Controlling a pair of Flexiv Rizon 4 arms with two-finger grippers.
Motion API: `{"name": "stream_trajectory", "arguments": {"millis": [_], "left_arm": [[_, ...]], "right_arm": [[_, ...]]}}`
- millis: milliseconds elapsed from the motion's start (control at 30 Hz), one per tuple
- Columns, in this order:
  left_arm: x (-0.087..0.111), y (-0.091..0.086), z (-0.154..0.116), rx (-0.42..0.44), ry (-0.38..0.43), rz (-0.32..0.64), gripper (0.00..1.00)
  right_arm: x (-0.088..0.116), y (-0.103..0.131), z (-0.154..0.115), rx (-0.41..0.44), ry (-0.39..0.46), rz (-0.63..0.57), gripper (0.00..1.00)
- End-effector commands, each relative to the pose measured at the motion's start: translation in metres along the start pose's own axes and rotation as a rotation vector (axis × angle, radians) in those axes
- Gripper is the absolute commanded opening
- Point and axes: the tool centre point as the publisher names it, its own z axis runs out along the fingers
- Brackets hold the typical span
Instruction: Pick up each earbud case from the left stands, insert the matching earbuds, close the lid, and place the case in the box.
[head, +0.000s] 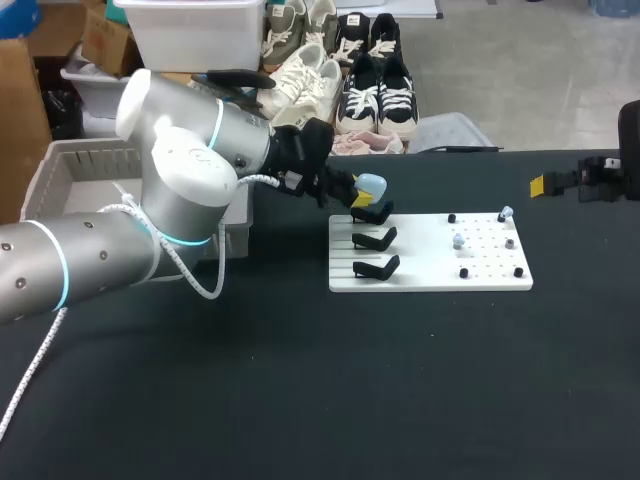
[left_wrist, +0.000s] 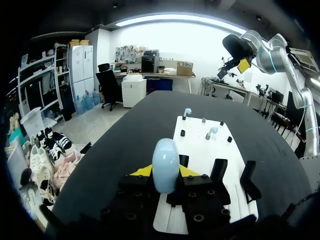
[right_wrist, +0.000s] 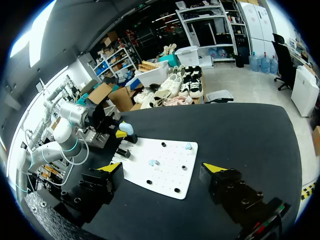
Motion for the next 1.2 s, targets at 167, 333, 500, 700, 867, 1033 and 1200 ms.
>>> {"name": "stream_trajectory", "arguments": {"millis": [167, 333, 500, 700, 867, 1033, 1200], "left_arm": [[-0.024, -0.018, -0.025, -0.042, -0.050, 0.047, 0.00], [-0.041, -0.029, -0.036, -0.055, -0.071, 0.075, 0.00], [-0.059, -0.036, -0.035, -0.077, -0.044, 0.128, 0.00], [-0.077, -0.047, -0.027, -0.068, -0.055, 0.169, 0.00], [-0.086, -0.057, -0.020, -0.050, -0.062, 0.201, 0.00], [-0.089, -0.062, -0.016, -0.030, -0.069, 0.214, 0.00], [-0.091, -0.067, -0.014, -0.010, -0.074, 0.231, 0.00]], "right_arm": [[-0.006, 0.002, 0.007, -0.003, 0.033, -0.012, 1.00], [-0.012, 0.017, 0.032, -0.059, 0.055, -0.045, 1.00], [-0.014, 0.034, 0.057, -0.117, 0.082, -0.073, 1.00], [-0.018, 0.059, 0.080, -0.147, 0.136, -0.135, 1.00], [-0.021, 0.072, 0.093, -0.174, 0.153, -0.161, 1.00], [-0.021, 0.078, 0.103, -0.192, 0.173, -0.172, 1.00], [-0.023, 0.084, 0.109, -0.209, 0.184, -0.181, 1.00]]}}
